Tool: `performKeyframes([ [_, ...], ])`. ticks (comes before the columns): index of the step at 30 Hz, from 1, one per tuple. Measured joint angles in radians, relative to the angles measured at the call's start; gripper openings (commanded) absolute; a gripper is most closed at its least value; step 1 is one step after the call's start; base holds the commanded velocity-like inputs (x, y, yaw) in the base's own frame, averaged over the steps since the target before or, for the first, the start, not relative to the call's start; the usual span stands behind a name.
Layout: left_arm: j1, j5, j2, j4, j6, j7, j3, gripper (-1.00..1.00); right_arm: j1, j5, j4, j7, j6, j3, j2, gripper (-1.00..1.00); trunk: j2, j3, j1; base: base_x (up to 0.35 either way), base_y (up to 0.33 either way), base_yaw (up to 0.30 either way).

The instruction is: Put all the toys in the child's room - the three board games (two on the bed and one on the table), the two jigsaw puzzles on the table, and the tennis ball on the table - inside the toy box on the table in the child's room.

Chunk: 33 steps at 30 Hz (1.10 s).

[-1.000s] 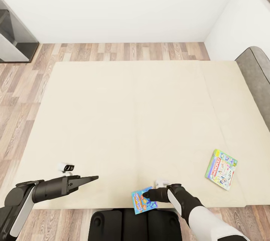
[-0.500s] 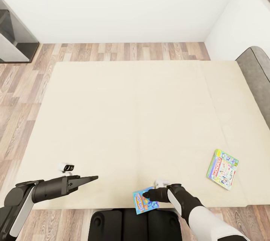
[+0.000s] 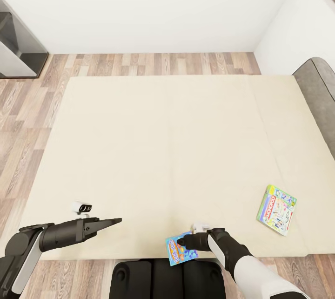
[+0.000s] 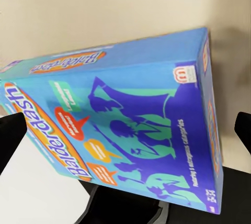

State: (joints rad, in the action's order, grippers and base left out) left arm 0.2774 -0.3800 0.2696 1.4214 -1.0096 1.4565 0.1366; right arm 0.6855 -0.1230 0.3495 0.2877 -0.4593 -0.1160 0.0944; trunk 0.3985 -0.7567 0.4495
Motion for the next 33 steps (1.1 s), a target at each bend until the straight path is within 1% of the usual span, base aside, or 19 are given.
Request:
performKeyframes([
  [16,0.000,0.000,0.001,0.000,-0.001,0.001,0.000,1.00,0.000,0.000,0.000,0.000,0.000,0.000,0.001,1.00,0.000,0.000,0.000,-0.019,0.018,0.000],
  [25,0.000,-0.001,0.002,0.000,-0.001,0.002,0.000,1.00,0.000,0.000,0.000,0.000,-0.001,0.000,0.009,1.00,0.000,0.000,0.000,0.000,0.000,0.000],
  [33,0.000,-0.001,0.002,0.000,-0.002,0.001,0.000,1.00,0.000,0.000,0.000,0.000,-0.001,-0.001,0.010,1.00,0.000,0.000,0.000,0.000,0.024,0.000],
])
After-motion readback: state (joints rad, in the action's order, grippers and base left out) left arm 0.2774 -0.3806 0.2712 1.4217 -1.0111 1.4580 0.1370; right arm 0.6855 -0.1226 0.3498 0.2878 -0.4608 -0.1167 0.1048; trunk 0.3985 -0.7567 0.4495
